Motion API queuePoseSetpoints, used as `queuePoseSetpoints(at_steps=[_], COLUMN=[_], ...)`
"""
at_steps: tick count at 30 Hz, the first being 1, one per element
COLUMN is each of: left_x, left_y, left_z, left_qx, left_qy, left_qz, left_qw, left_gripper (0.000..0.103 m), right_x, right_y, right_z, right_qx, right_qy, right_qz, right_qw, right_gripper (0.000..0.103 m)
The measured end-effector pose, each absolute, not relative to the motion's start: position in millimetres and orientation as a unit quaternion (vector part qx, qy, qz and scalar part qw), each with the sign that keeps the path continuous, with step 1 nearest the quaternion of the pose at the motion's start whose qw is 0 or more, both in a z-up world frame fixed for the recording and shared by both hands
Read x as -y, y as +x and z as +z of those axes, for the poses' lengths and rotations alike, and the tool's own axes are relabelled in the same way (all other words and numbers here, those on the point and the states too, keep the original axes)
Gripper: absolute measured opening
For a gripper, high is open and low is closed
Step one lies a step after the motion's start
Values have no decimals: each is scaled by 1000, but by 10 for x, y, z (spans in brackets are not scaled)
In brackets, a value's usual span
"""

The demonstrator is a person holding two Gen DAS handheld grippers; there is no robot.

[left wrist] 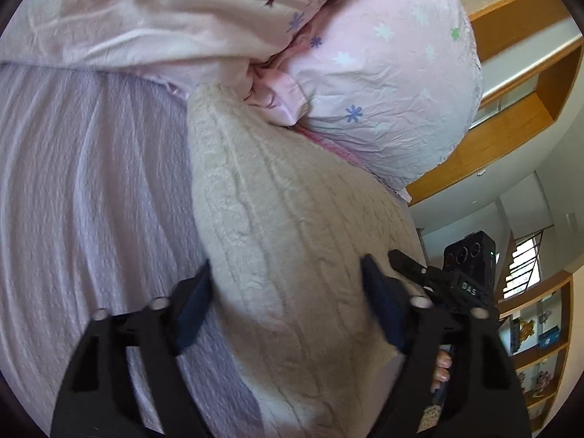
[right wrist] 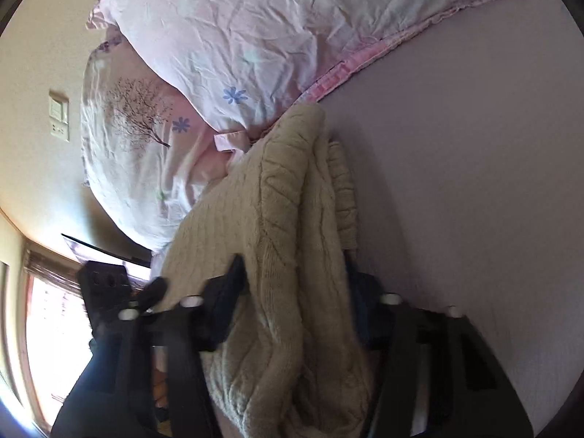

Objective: Fold small clothes

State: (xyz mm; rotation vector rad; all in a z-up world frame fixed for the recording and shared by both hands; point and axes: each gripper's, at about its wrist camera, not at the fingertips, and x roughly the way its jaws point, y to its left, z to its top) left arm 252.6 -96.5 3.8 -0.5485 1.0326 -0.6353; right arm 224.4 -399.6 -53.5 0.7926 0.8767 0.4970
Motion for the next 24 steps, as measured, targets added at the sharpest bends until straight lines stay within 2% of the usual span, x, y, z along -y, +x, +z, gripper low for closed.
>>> queuePoseSetpoints(at_steps=[1,4,8,10,12,14,16,20,21,22,24], left_x=[934,750,250,46,-119,-273,-355,-375,-348,-324,-273], left_y=[2529,2505,2341,2307,2205,1967,1739,1260,1184,1143,1038], left_z=[17,28,288,387,461,589,698,742,716,696,621], left_qx=[-476,-466,-416,-404,-395,-362,-342,-336,-341,-345,-359], left_qy=[-263,-279,-255,-217,-167,-129,-102,-55,-48,-45,-49], left_qz=[-297,-314,-317,-292,-226,-200,-194,-197,-195,-194,-195], left_qw=[785,779,813,839,875,902,914,919,918,917,911], left_gripper=[56,44,44,53,55,58,72,81,83,84,86], right_x=[3973,3828,3378,3124,2996,3040,3081,2940,2852,2791,2892], right_y=[2191,2083,2067,2175,2167,2014,1834,1523,1499,1516,1571], right_z=[-531,-444,-212,-155,-84,-15,19,27,-22,-77,-195], right_qx=[-408,-395,-385,-394,-391,-366,-355,-367,-382,-392,-406], right_qy=[372,377,331,290,234,246,271,240,219,203,221], right_qz=[238,274,326,309,229,234,268,280,266,242,196], right_qw=[800,792,798,815,860,867,853,854,858,864,865], right_gripper=[37,35,34,38,38,43,44,43,36,8,8])
